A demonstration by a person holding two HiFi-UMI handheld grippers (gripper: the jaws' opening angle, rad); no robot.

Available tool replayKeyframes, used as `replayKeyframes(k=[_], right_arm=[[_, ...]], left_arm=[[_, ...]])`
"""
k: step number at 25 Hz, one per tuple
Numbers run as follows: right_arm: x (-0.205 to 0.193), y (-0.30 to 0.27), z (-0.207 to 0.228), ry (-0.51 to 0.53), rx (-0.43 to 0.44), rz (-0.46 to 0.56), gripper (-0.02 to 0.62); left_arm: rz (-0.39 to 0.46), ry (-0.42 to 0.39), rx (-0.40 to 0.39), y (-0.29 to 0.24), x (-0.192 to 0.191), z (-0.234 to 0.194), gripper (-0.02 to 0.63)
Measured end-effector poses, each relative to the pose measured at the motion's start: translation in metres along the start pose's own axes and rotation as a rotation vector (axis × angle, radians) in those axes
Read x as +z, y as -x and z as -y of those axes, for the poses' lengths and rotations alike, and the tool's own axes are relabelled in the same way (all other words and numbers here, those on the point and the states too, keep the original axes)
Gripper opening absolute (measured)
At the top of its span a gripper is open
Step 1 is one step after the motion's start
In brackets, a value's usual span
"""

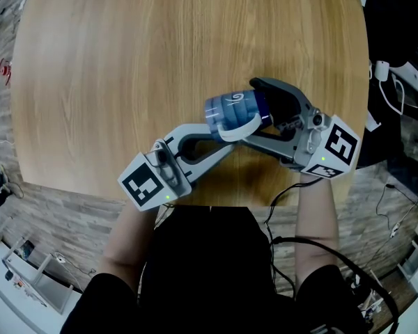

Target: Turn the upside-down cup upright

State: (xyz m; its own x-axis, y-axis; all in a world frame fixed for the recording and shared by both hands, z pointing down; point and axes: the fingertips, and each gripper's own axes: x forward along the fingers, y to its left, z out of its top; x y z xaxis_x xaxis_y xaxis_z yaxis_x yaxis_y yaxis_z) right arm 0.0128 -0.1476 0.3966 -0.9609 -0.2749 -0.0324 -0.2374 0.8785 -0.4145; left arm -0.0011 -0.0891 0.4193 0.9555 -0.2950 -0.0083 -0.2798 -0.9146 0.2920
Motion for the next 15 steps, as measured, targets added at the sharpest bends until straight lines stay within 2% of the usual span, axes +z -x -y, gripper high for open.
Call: replayKeyframes(k=[3,8,11,13,15], right_arm=[[-0.002,0.000,0.007,0.020,-0.042,-0.010,0.345],[-0.004,0.014,0.020,0.092,-0.139,-0.063,0.345],[-0.017,0.016,0.017,0.173,-0.166,-0.173,0.345],[-0.031,0.019,0.016,0.262,-0.191,-0.288,0.345],[-0.045,0.019,0.015,0.349,-0.207,-0.402,0.345]], left_arm=[[-0.038,-0.035,0.026,0.003,-0.002,-0.004,0.034],[-0.097,-0.046,0.069,0.005,-0.008,-0.011,0.034],[-0.181,-0.090,0.104,0.008,-0.014,-0.018,0.034],[-0.242,-0.149,0.106,0.006,-0.016,-0.023,0.034],[-0.274,-0.174,0.104,0.004,-0.014,-0.024,0.034]])
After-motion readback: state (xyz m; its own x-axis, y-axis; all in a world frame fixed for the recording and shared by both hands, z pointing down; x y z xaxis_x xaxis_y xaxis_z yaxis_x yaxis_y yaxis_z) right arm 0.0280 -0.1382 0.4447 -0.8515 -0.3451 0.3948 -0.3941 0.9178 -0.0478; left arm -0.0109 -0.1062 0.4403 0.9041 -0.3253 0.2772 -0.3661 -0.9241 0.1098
